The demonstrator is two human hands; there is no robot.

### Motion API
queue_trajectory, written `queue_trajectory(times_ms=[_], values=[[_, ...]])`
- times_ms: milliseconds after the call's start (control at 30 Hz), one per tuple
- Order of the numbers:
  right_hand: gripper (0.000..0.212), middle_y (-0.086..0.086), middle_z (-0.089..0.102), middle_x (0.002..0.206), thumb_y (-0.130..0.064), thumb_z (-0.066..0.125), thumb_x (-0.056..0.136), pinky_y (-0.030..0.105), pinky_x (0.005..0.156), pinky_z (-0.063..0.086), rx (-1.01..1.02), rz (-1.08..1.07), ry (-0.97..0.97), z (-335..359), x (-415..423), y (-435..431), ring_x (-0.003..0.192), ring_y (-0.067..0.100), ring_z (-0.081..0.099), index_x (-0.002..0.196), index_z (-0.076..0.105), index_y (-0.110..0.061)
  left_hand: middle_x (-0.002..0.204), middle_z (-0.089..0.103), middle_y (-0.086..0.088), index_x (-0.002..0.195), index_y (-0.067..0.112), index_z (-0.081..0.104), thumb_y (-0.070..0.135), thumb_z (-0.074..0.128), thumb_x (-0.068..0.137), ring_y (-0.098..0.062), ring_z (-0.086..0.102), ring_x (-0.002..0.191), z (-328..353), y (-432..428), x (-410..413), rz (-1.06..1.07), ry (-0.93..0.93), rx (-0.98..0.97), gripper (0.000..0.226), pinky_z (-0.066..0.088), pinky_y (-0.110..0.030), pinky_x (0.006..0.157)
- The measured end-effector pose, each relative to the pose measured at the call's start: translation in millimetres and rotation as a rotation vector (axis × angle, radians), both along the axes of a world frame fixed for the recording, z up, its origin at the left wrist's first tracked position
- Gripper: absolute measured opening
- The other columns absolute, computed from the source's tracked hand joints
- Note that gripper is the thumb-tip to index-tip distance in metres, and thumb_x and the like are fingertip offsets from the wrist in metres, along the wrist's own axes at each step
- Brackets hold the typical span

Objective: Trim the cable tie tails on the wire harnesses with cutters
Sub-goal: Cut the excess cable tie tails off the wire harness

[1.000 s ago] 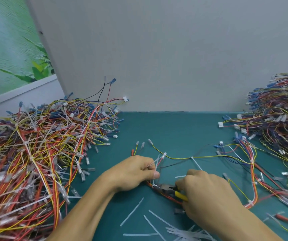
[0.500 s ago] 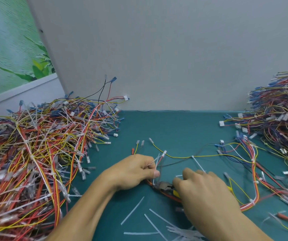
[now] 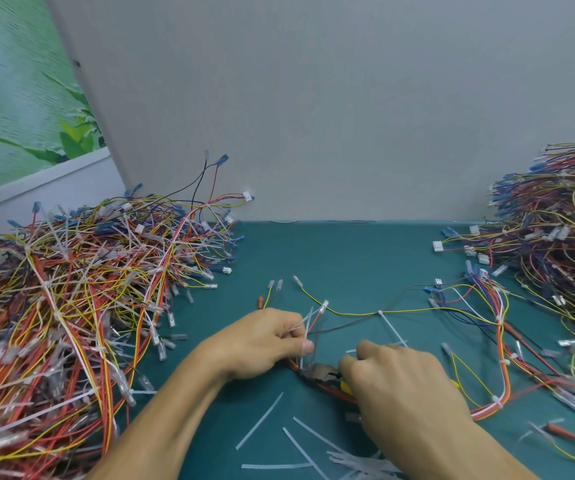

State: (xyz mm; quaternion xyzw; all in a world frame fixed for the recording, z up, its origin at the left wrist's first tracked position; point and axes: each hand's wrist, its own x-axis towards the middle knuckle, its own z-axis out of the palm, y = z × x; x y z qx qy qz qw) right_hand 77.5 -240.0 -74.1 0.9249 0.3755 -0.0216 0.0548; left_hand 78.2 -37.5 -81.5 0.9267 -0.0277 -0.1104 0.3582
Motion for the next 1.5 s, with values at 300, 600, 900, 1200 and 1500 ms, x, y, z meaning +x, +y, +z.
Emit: queue_trajectory(times_ms=[300,600,900,1200,1500], values=[[0.018,0.000,0.021,0.072,-0.009,0.044,0.085,0.032,0.047,0.012,0.019,-0.016,-0.019,-5.6,4.1,-1.2,0.080,0.035,0.046,0.086,0.033,-0.022,0.057,0.039,0.012,0.066,0.023,0.049,0.029,0.059,0.093,-0.011,0.032,0.058,-2.1,2.6,0.5,0.023,-0.018,-0.054,0.029,0.026,-0.030,0.060],[0.012,-0.003,0.057,0.082,-0.036,0.049,0.086,0.033,0.060,0.040,0.295,-0.251,0.066,12.9,44.3,-31.1,0.087,0.029,0.058,0.083,0.045,-0.025,0.057,0.037,0.002,0.059,0.020,0.040,0.010,0.039,0.085,-0.013,0.023,0.049,-2.9,-2.6,2.1,0.314,-0.039,-0.439,0.028,0.017,-0.023,0.047],[0.015,-0.001,0.055,0.083,-0.037,0.059,0.081,0.031,0.061,0.039,0.307,-0.435,0.062,-4.3,79.8,-55.0,0.084,0.027,0.053,0.082,0.051,-0.025,0.050,0.032,0.010,0.075,0.018,0.064,0.003,0.037,0.089,-0.009,0.023,0.045,8.1,-21.5,2.4,0.368,-0.161,-0.533,0.034,0.020,-0.021,0.044],[0.009,0.002,0.058,0.091,-0.031,0.049,0.088,0.035,0.063,0.038,0.486,-0.375,0.046,-11.9,73.9,-42.0,0.091,0.033,0.053,0.087,0.044,-0.023,0.041,0.047,0.014,0.083,0.029,0.068,0.016,0.068,0.080,0.003,0.046,0.049,2.7,-47.7,30.6,0.202,-0.361,0.101,0.014,0.031,-0.012,0.053],[0.017,-0.002,0.064,0.097,-0.032,0.058,0.084,0.034,0.063,0.038,0.553,-0.366,-0.014,-22.8,74.8,-34.0,0.099,0.031,0.057,0.098,0.052,-0.025,0.055,0.045,0.011,0.105,0.032,0.067,0.029,0.071,0.079,-0.022,0.055,0.078,-10.7,-56.6,48.8,0.166,-0.315,0.209,0.026,0.049,-0.032,0.076]])
